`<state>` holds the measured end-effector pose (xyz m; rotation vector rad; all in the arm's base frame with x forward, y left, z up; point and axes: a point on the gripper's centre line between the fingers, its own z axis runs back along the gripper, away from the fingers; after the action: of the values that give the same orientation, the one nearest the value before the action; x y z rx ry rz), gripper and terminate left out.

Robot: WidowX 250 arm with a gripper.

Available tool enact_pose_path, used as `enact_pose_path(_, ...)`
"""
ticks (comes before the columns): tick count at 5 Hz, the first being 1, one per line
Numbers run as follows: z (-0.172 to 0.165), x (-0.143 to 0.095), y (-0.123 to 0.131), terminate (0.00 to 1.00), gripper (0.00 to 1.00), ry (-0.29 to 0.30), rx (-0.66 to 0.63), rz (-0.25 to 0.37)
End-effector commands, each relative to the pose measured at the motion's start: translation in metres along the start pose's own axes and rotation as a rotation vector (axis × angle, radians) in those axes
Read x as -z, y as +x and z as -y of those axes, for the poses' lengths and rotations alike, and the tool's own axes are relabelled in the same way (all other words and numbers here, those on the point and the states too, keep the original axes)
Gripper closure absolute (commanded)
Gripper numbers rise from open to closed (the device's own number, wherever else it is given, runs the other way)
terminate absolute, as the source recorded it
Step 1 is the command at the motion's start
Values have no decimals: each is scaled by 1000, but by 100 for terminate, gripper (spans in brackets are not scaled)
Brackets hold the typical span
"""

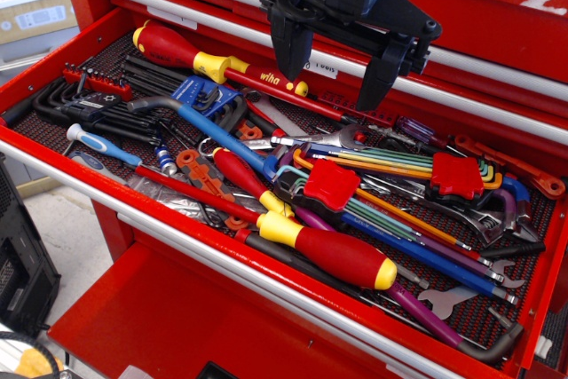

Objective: Pick up bit holder

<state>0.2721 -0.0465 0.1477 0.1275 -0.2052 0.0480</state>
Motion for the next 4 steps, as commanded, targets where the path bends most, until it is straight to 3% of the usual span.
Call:
enact_pose_path(1,0,0,0,0,0,0,0,0)
enact_pose_path(3,-62,26,11,0,0,-13,398,101)
enact_pose_path(4,-108,40,17,0,0,-40,607,102)
